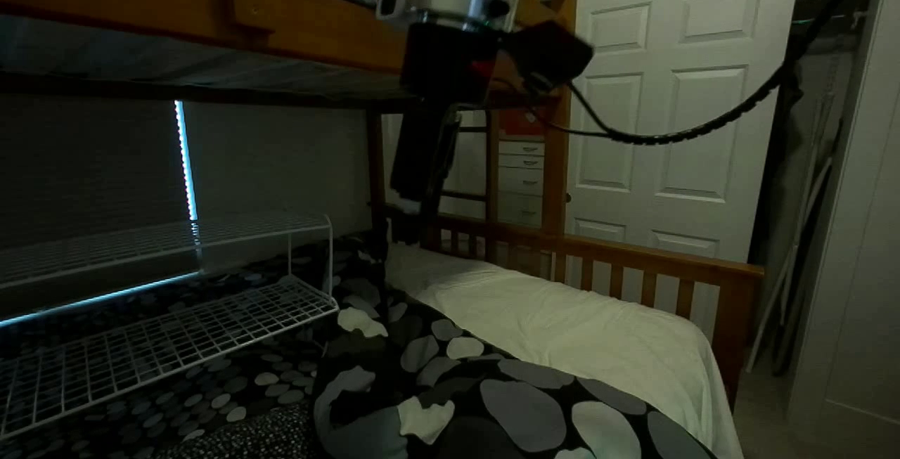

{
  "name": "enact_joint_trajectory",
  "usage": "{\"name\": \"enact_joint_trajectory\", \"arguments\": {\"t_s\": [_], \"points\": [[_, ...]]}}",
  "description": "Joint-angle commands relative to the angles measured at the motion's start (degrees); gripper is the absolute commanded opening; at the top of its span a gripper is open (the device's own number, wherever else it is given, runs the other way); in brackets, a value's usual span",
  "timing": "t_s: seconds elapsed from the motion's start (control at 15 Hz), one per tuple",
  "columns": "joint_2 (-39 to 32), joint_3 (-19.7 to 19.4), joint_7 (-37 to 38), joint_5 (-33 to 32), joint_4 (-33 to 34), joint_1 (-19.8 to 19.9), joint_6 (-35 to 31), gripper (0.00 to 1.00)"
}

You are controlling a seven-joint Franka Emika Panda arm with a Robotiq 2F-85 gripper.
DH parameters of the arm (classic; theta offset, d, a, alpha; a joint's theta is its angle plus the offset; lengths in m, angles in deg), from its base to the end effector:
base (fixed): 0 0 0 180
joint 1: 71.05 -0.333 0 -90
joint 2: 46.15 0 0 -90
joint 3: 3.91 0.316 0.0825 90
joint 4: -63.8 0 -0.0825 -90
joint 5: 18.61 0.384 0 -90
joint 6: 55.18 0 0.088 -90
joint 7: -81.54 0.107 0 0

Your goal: Move the black pillow to the right

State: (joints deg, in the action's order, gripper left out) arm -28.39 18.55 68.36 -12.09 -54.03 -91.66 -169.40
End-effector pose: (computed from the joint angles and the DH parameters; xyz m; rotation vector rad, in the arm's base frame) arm 0.3410 0.3563 0.5780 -2.7384 -1.3963 -0.3409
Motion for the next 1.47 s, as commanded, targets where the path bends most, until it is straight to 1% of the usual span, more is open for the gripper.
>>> {"name": "enact_joint_trajectory", "arguments": {"t_s": [0.0,0.2,0.27,0.53,0.6,0.73,1.07,1.13,1.27,1.33,1.4], "points": [[-14.0,0.7,-7.7,-2.6,6.7,-2.0,-7.8,1.00],[-23.5,2.1,-13.8,-4.3,13.0,-3.5,-10.2,1.00],[-26.8,2.9,-14.6,-6.3,15.6,-4.3,-10.1,1.00],[-37.2,4.4,-20.8,-13.2,25.7,-7.0,-6.2,1.00],[-32.5,4.0,-17.8,-10.4,20.0,-5.7,-9.4,1.00],[-34.6,4.2,-18.1,-10.7,21.7,-6.1,-9.2,1.00],[-33.9,4.1,-18.1,-10.7,21.8,-5.7,-9.2,1.00],[-36.0,3.6,-20.0,-12.1,22.6,-5.6,-10.7,1.00],[-39.6,3.7,-22.8,-11.6,24.5,-5.5,-12.1,1.00],[-41.6,3.1,-22.0,-13.1,25.7,-6.2,-11.8,1.00],[-43.6,3.1,-23.6,-13.3,27.0,-6.3,-11.6,1.00]]}}
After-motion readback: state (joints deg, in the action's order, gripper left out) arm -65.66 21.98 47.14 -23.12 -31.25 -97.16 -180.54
